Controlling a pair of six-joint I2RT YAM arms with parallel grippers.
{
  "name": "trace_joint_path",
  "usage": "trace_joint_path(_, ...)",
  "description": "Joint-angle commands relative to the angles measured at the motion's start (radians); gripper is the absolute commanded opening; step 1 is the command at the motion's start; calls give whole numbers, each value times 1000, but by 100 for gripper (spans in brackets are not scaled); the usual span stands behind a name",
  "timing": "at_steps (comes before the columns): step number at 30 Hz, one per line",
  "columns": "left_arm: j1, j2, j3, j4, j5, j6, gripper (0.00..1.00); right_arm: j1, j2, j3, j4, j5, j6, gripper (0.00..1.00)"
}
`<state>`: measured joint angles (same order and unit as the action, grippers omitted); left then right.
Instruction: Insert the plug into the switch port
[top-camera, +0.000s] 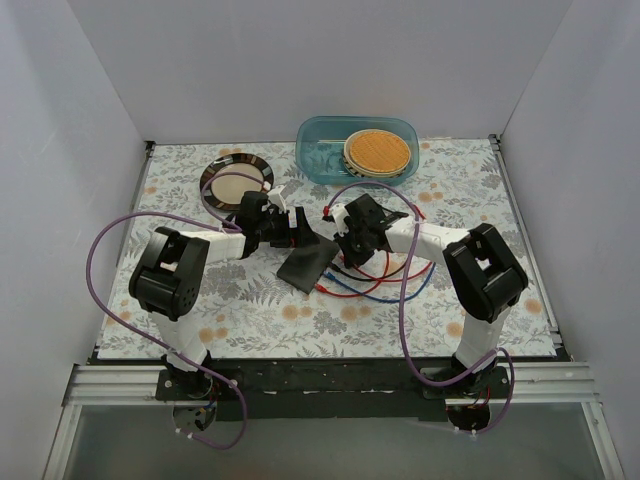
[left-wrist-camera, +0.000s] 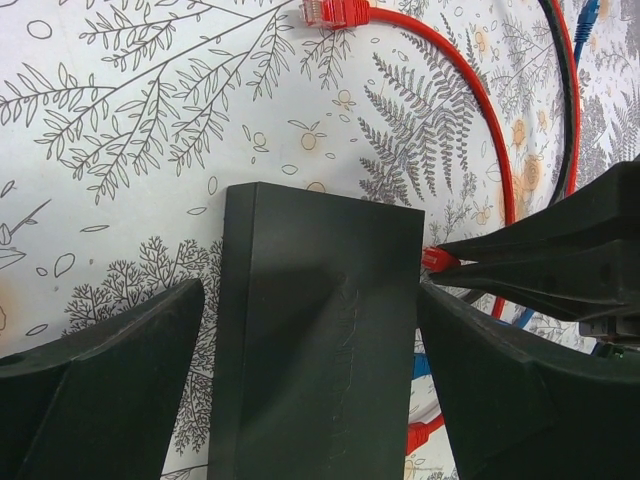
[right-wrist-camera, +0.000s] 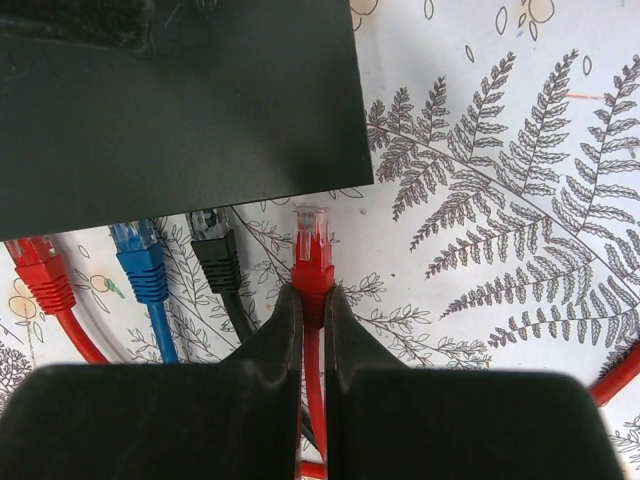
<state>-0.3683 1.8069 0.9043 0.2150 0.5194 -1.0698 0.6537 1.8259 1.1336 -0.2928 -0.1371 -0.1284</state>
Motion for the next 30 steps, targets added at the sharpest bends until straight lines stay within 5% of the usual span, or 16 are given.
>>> trace_joint_path(1,6,-18,16,4,31,14,86,-3,9,32,3,-13,13,1)
trace_joint_path(30,9,-11,16,-6,74,16,83,34,18,48,64,-78,38,1)
